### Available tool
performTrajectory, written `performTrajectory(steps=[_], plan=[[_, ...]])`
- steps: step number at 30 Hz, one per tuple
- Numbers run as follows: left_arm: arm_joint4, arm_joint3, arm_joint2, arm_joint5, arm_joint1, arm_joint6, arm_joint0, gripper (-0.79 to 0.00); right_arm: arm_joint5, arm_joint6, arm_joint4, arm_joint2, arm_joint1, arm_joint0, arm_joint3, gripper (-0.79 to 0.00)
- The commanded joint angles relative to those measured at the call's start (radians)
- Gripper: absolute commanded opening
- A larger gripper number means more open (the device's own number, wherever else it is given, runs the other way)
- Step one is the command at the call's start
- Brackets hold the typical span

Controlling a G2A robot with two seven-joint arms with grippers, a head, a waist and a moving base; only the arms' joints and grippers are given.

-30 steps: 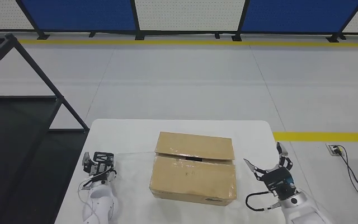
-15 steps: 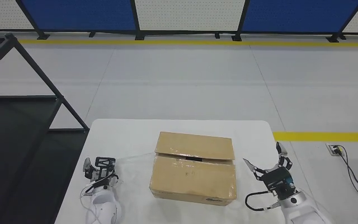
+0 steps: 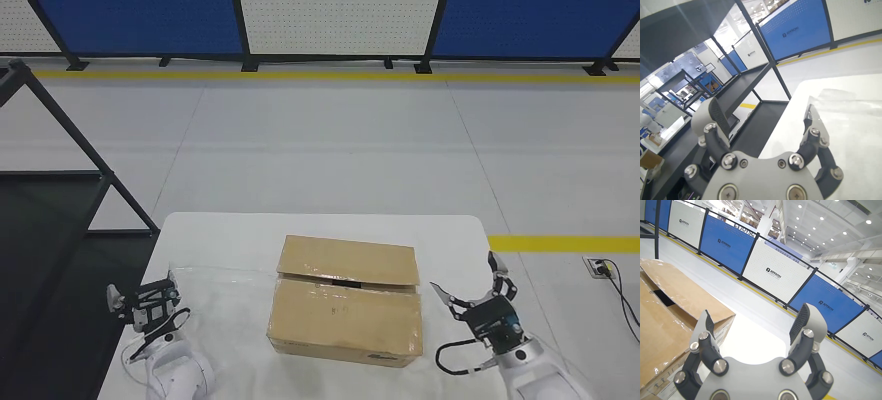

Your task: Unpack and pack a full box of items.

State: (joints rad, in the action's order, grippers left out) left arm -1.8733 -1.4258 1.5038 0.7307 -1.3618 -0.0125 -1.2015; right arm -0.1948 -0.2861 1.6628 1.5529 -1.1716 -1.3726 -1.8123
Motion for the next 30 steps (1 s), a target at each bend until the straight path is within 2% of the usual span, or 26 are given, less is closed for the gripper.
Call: performTrajectory(steps=[1, 7, 15, 22, 30], plan=[[-0.009, -0.023, 0.010, 0.013, 0.000, 0.007, -0.012, 0.000, -0.004, -0.003, 0.005, -0.003, 0.000, 0.001, -0.005, 0.000], [-0.048, -0.041, 0.027, 0.029, -0.003, 0.009, -0.023, 0.000, -0.008, -0.005, 0.017, -0.015, 0.000, 0.003, -0.016, 0.000], [-0.092, -0.031, 0.010, 0.014, -0.010, 0.026, -0.029, 0.000, -0.044, -0.027, 0.029, -0.060, -0.001, 0.017, -0.052, 0.000], [-0.121, -0.016, -0.002, 0.013, -0.016, 0.047, -0.025, 0.000, -0.075, 0.002, 0.076, -0.155, -0.007, 0.051, -0.112, 0.000], [-0.125, -0.019, -0.015, 0.013, -0.025, 0.071, -0.016, 0.000, -0.134, 0.035, 0.071, -0.280, -0.019, 0.118, -0.105, 0.000]])
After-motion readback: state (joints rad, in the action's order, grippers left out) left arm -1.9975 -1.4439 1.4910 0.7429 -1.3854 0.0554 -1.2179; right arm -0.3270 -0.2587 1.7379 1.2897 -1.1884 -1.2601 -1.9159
